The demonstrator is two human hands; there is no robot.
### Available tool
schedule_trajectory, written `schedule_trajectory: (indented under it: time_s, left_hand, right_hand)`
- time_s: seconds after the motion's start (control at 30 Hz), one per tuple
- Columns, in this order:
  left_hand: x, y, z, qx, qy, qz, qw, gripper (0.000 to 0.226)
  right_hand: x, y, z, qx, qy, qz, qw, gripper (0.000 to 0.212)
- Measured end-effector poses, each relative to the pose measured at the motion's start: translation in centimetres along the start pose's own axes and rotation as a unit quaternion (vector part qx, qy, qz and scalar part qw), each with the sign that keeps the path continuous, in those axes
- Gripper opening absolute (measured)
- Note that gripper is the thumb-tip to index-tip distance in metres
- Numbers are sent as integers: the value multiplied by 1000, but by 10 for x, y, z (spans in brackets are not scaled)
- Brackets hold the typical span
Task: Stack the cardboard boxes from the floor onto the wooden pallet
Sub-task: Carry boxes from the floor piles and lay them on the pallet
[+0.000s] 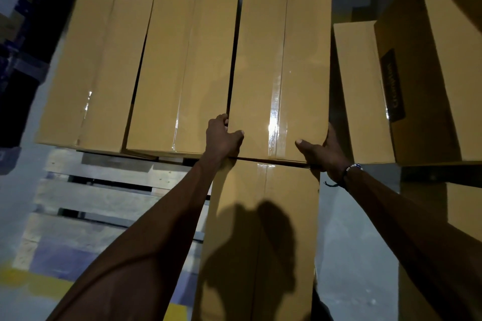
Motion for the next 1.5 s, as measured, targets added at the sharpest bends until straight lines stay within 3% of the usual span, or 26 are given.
schedule_trajectory:
  time_s: [0.13,0.37,0.83,1.37,1.43,1.5]
  left_hand:
    - [3,4,7,-14,0,-16,1000,85]
    - [1,4,5,-36,9,-88,995,70]
    - [-5,-14,25,-48,5,-134,990,83]
    - [-9,-44,51,22,-53,18,998,82]
    - [-10,-47,49,43,-65,48,996,77]
    - [-11,-49,45,66,-73,79,992,58]
  right_hand:
    - [-1,-5,4,-15,-17,12,1000,90]
    - [-3,-3,7,-31,-21,7,999,89]
    - [-14,25,37,-64,-11,-1,998,86]
    - [-8,18,52,-24,-11,-16,1000,88]
    - [-7,20,52,-28,-10,-29,999,91]
    - [-5,24,51,-32,-7,-46,998,93]
Point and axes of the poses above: each hand's wrist, its own z-axis towards the middle knuckle, its own x-axis out of the palm, y = z × x, the point moved 8 cm from there along z, towards the middle knuckle, and after that the axes turned 13 degrees about -x, right-handed, at the moved point
